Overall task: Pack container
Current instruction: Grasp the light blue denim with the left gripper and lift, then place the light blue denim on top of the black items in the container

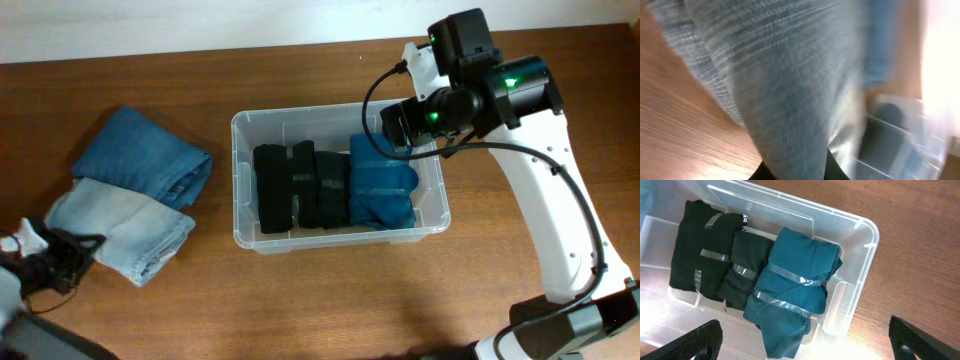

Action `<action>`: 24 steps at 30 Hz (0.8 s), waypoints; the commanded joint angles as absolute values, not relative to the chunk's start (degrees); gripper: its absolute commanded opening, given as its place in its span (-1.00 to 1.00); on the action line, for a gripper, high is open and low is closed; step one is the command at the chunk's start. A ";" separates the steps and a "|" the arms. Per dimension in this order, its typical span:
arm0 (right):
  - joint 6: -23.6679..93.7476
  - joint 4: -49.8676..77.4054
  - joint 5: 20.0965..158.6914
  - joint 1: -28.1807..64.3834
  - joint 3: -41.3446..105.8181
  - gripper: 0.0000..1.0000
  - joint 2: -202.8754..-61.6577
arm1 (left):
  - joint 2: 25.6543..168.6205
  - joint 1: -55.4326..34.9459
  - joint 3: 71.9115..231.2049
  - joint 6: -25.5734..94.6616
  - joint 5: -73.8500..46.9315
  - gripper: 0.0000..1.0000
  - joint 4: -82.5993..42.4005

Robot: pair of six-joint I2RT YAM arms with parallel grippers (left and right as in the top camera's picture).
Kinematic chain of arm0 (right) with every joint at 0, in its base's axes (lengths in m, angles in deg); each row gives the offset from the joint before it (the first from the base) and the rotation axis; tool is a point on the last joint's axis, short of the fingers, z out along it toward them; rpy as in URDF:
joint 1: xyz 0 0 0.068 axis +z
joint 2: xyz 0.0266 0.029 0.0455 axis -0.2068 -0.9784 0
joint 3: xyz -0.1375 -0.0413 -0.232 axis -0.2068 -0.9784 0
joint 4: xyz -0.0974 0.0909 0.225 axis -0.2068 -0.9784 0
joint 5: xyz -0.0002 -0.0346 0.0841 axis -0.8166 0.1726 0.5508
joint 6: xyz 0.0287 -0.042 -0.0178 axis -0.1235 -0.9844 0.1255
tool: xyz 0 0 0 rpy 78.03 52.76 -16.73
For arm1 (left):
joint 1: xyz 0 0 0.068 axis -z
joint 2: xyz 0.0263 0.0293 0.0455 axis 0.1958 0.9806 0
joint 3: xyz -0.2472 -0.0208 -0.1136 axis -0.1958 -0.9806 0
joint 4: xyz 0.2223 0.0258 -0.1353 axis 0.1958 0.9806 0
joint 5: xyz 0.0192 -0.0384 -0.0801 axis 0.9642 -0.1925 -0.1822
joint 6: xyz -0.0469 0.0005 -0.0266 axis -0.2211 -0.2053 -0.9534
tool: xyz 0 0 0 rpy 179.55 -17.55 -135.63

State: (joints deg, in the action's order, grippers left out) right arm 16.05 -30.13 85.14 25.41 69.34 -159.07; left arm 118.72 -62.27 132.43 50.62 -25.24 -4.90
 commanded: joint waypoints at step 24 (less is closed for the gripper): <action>24.61 -41.10 84.75 -3.88 82.28 0.97 -156.71 | 104.10 10.82 148.45 28.26 -11.10 -0.99 -27.48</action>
State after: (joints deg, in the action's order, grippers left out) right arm 24.18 -40.95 83.96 -3.59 81.54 -157.22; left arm 100.65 2.01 146.53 32.92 -18.29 -23.74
